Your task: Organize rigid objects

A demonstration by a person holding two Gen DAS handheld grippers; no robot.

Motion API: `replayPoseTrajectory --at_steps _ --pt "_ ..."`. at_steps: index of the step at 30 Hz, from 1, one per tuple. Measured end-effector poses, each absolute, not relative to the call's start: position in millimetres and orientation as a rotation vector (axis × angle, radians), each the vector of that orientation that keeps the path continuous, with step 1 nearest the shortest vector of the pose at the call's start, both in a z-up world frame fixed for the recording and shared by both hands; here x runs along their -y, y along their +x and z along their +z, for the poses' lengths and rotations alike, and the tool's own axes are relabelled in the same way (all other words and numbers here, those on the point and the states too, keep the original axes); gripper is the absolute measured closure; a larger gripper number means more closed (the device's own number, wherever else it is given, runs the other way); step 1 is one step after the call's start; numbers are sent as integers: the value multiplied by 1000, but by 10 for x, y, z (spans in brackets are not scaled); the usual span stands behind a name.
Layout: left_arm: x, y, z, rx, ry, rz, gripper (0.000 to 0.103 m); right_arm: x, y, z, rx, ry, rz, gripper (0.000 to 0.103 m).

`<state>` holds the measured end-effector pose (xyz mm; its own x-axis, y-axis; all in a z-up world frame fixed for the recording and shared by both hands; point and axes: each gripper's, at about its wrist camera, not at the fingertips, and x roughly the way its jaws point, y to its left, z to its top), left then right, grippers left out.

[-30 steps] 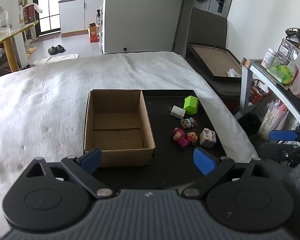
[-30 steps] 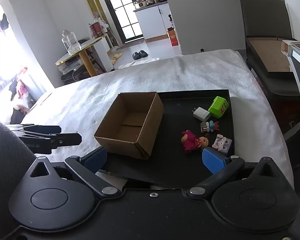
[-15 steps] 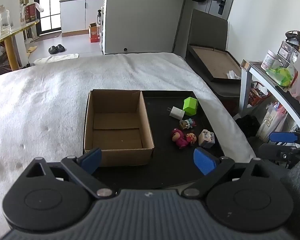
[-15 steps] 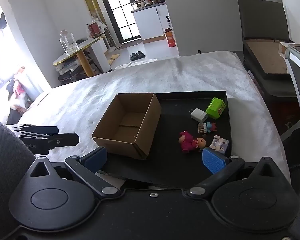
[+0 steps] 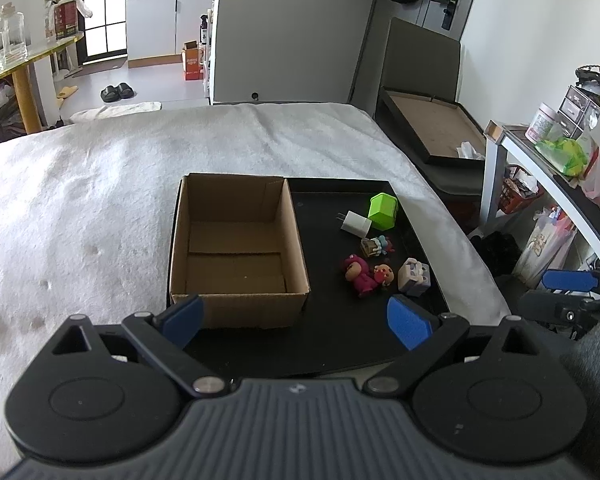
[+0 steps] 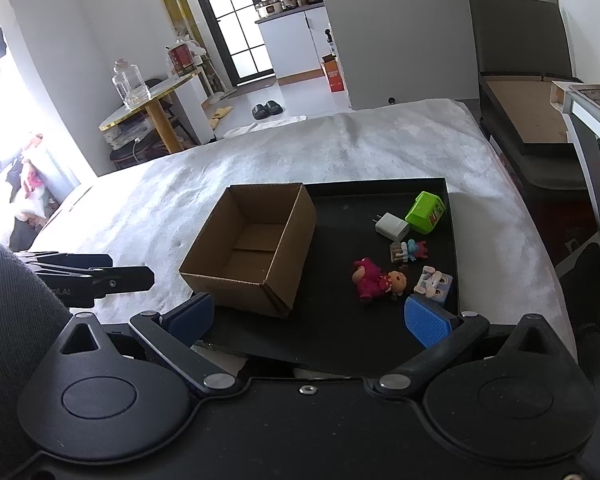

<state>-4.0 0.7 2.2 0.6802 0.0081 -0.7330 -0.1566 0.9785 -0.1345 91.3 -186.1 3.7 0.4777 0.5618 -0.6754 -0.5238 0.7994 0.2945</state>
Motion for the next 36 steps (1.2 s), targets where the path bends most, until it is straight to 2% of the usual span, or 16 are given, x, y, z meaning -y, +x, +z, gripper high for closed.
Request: replayPoseTrajectory --at_steps 36 --pt "-17 -85 65 -821 -201 115 5 1877 871 53 -854 32 628 0"
